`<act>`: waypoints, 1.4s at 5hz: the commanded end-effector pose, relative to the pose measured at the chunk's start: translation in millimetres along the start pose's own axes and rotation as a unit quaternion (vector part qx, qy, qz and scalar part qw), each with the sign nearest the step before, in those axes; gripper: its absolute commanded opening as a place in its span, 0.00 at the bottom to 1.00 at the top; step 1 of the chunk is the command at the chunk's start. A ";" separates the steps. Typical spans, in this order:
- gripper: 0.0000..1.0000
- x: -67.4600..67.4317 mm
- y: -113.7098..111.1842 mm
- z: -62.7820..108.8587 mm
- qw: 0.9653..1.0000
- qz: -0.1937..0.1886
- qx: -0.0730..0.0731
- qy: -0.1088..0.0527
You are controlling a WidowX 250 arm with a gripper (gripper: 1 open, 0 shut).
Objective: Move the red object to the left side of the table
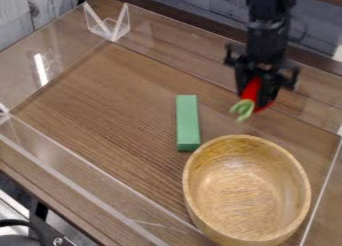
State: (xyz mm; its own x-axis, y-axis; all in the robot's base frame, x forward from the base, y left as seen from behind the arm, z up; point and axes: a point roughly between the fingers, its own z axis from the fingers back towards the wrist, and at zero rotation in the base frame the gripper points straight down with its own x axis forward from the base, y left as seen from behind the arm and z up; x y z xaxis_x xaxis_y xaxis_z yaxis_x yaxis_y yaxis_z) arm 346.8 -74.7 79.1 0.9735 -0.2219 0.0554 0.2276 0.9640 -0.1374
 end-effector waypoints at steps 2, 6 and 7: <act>0.00 -1.4 6.3 16.8 0.998 -0.064 -0.012 -0.024; 1.00 8.6 -28.8 -19.9 0.987 -0.157 -0.021 0.028; 1.00 10.2 -31.4 -29.4 0.988 -0.148 -0.019 0.036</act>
State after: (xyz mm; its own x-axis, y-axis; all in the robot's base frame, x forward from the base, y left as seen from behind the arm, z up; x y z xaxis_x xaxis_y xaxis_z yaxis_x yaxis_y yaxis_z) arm 339.6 -107.6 36.3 0.8634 -0.5032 -0.0348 0.4895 0.8525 -0.1832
